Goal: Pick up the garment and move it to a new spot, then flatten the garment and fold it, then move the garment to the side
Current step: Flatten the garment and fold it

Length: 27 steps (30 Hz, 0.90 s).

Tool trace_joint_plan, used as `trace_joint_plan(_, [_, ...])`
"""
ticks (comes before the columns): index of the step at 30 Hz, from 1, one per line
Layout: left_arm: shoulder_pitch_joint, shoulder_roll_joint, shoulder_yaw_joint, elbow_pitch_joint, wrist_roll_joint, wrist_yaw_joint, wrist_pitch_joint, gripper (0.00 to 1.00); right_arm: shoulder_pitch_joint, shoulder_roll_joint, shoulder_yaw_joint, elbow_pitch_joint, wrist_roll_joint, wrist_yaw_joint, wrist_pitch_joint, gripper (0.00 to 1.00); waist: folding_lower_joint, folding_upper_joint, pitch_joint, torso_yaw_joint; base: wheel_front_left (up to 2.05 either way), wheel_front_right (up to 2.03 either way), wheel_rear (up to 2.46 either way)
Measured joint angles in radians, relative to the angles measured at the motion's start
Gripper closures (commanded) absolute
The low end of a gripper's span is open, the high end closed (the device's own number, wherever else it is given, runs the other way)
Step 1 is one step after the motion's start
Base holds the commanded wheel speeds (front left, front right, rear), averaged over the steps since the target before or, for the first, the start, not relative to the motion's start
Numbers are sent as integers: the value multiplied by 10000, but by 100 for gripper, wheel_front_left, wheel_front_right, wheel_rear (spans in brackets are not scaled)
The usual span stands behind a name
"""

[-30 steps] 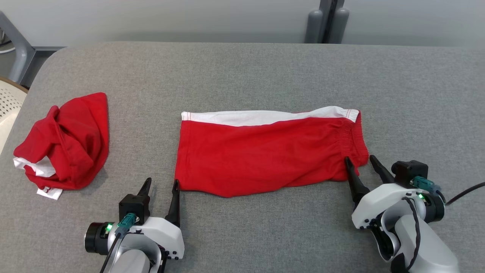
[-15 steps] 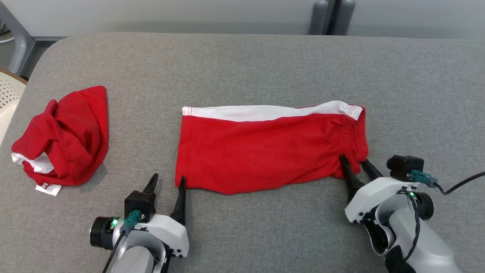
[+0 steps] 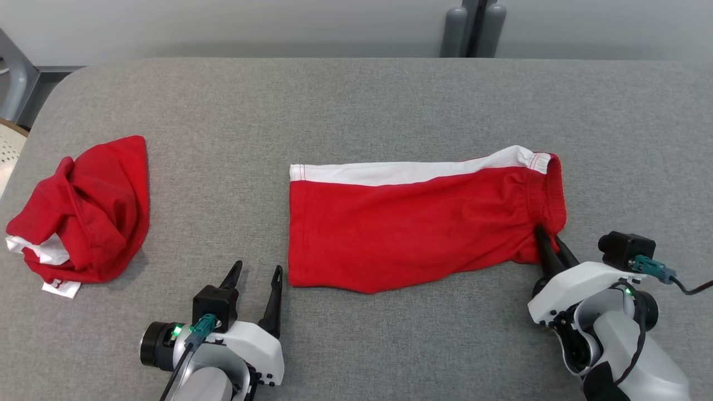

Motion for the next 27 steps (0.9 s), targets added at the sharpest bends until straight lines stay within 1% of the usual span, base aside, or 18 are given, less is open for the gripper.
trace_joint_plan(3, [1, 2, -82, 27, -15, 2, 0, 0, 90, -48, -46, -341, -134, -2, 0, 100, 0, 0, -58, -103, 0, 0, 0])
trace_joint_plan(6, [5, 2, -174, 56, -84, 2, 0, 0, 89, -54, 142, -811, -245, -2, 0, 100, 0, 0, -110, -174, 0, 0, 0])
trace_joint_plan(12, [81, 0, -472, 121, -203, 0, -2, 0, -83, 58, 1400, -1939, -391, -2, 2, 100, 0, 0, -241, -126, 0, 0, 0])
trace_joint_plan(19, [170, 0, -786, 186, -472, 12, -2, 0, -123, 140, 3007, -3064, -209, -2, 629, 100, 0, 0, -398, 297, 0, 0, 0])
trace_joint_plan(21, [196, 0, -842, 192, -556, 17, 0, 0, -151, 174, 3388, -3164, -176, -2, 825, 100, 0, 0, -422, 479, 0, 0, 0])
trace_joint_plan(22, [196, 0, -842, 192, -556, 17, 0, 0, -151, 174, 3388, -3164, -176, -2, 825, 100, 0, 0, -422, 479, 0, 0, 0])
trace_joint_plan(27, [228, -2, -1085, 178, -746, 52, 0, 0, -338, 245, 4075, -2961, -173, -2, 1089, 100, 0, -1, -429, 1047, 0, 0, 0])
